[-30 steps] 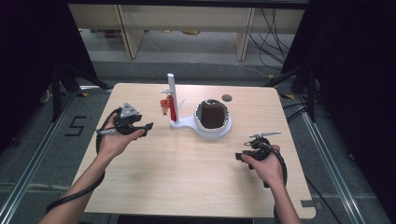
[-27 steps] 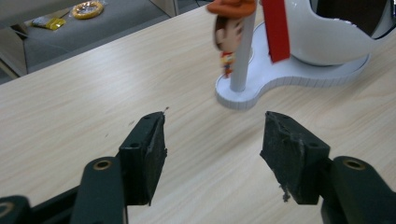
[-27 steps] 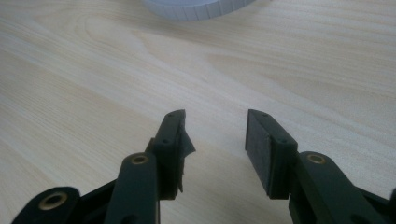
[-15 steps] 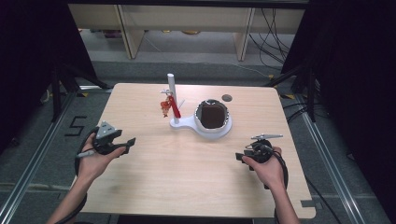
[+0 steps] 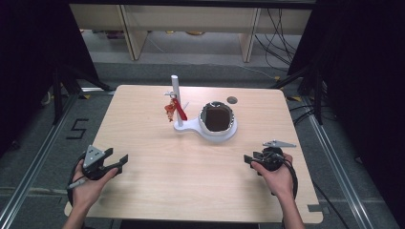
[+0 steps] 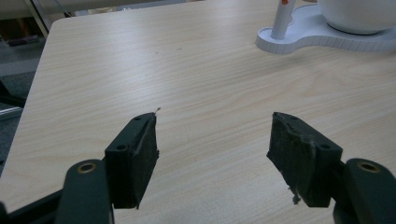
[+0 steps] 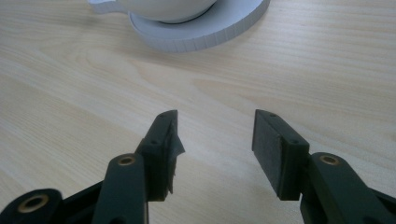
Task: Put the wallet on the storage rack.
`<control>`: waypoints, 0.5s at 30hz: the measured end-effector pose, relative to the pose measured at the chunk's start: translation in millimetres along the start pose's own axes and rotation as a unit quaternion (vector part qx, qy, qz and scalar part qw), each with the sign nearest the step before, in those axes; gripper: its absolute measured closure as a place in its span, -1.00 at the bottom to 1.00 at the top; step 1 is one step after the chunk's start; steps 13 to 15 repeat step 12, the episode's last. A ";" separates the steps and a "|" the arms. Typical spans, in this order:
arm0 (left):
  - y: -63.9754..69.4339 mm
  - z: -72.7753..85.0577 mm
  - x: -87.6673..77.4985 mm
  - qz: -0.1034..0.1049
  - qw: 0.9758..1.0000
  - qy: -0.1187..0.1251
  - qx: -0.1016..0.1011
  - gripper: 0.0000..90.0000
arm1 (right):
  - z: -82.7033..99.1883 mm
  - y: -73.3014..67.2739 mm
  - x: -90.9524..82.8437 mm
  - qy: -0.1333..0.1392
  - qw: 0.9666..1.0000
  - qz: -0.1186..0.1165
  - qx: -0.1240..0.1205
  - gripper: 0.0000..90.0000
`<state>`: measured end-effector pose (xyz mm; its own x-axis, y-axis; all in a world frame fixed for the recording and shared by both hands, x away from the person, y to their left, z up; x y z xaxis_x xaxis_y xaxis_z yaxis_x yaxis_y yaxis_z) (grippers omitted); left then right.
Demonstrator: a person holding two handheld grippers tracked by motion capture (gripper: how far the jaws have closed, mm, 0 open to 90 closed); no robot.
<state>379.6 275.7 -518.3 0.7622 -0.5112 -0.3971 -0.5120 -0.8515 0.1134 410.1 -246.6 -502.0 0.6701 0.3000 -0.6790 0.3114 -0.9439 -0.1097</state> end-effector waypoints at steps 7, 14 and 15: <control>6.6 8.8 2.1 0.006 1.000 0.020 -0.002 -0.30 | 11.0 1.2 4.2 0.053 0.998 -0.007 0.027 0.16; 8.3 10.6 2.5 0.006 0.999 0.044 0.007 -0.29 | 12.1 -1.6 4.7 0.073 0.997 0.000 0.020 0.16; 8.3 10.6 2.5 0.006 0.999 0.044 0.007 -0.29 | 12.1 -1.6 4.7 0.073 0.997 0.000 0.020 0.16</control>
Point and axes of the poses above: each handheld gripper's, and its own axes: x roughly forward along the jaws, z roughly out of its underside, y roughly to its right, the point moved 3 cm from there along x, roughly forward along the jaws, and after that the axes turned 10 degrees about z, right-handed, at the moved point
